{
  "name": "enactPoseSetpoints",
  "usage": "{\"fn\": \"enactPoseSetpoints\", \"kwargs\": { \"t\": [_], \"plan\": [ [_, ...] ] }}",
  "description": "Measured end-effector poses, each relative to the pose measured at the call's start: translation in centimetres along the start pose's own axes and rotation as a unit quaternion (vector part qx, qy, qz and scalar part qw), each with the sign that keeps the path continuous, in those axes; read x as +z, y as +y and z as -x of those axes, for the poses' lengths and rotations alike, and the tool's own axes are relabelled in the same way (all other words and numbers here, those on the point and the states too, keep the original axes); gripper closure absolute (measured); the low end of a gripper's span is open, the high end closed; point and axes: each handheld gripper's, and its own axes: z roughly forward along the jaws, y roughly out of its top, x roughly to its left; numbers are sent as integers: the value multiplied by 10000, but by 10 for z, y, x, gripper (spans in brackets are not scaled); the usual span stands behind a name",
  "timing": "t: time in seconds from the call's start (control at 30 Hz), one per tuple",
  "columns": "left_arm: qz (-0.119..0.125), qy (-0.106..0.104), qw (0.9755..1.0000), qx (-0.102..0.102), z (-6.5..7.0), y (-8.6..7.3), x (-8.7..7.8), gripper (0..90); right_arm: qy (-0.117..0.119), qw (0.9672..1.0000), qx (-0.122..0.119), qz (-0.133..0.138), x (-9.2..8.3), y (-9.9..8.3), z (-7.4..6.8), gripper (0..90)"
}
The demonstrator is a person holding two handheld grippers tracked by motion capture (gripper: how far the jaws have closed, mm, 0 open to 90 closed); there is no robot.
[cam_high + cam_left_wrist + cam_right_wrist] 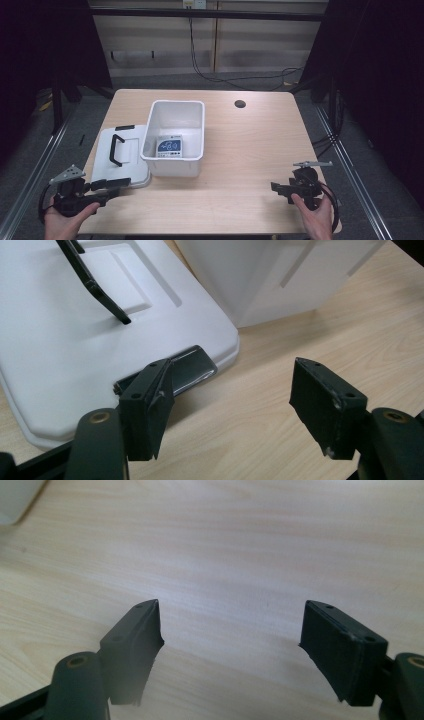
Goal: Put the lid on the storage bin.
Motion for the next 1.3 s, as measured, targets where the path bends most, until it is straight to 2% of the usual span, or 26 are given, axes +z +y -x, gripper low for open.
{"fn": "enactPoseSetpoints", "kwargs": {
  "t": [0.03, 0.1, 0.17, 0.2, 0.23, 0.27, 0.3, 0.37, 0.47, 0.5, 0.57, 0.6, 0.77, 0.83, 0.87, 0.97, 1.0, 1.07, 1.1, 1.2, 1.3],
  "plan": [
    [0, 0, 10000, 0, 0, 0, 0, 338, -21, 10000, -64, 22, -3, 0, -1, 235],
    [18, -1, 10000, -22, 0, 0, 0, 338, 181, 9994, -202, 211, -8, -3, -1, 234],
    [50, -2, 10000, -61, -1, -1, -1, 339, 445, 9984, -145, 327, -11, -5, 1, 224],
    [48, 3, 10000, -65, -1, -1, -1, 339, 474, 9981, -85, 388, -12, -5, 2, 219],
    [48, 3, 10000, -65, -1, -1, -1, 340, 474, 9981, -85, 388, -12, -5, 2, 219],
    [43, 8, 9999, -97, 0, -1, -1, 341, 180, 9972, -456, 556, -14, -7, -4, 265],
    [43, 8, 9999, -97, 0, -1, -1, 342, 117, 9964, -575, 604, -15, -8, -6, 269],
    [16, -16, 9999, -127, -1, -1, -1, 345, 102, 9945, -778, 696, -15, -10, -13, 269],
    [-6, -17, 9999, -153, 0, -1, 0, 346, 168, 9936, -856, 722, -14, -10, -17, 271],
    [-1, -41, 9998, -173, 0, -1, 1, 347, 133, 9923, -906, 837, -16, -11, -19, 286],
    [-49, -9, 9999, -163, 1, 0, 1, 346, 95, 9915, -937, 901, -17, -12, -19, 286],
    [-103, -15, 9998, -153, 1, 1, 3, 341, -16, 9896, -942, 1085, -20, -13, -19, 285],
    [-156, 93, 9997, -134, 1, 7, 4, 344, -105, 9879, -974, 1205, -22, -15, -21, 306],
    [-77, -104, 9995, -298, -1, 9, 2, 374, -167, 9866, -1019, 1264, -23, -16, -23, 308],
    [-72, -209, 9993, -305, -3, 10, 0, 379, -205, 9861, -1019, 1297, -23, -16, -24, 322],
    [-26, -183, 9994, -282, -5, 11, -2, 425, -180, 9856, -1043, 1315, -24, -17, -24, 323],
    [-41, -170, 9993, -323, -6, 12, -4, 495, -178, 9860, -1019, 1312, -25, -17, -24, 323],
    [-28, -214, 9990, -399, -8, 15, -6, 509, -169, 9856, -1036, 1322, -25, -17, -24, 323],
    [1, -110, 9990, -444, -7, 17, -7, 501, -147, 9858, -1040, 1314, -24, -17, -25, 319],
    [-141, 166, 9993, -320, -7, 26, -7, 476, -118, 9863, -1009, 1296, -25, -16, -25, 319],
    [-246, 170, 9989, -364, -11, 32, -6, 472, -50, 9885, -919, 1199, -24, -16, -25, 318]
  ]
}}
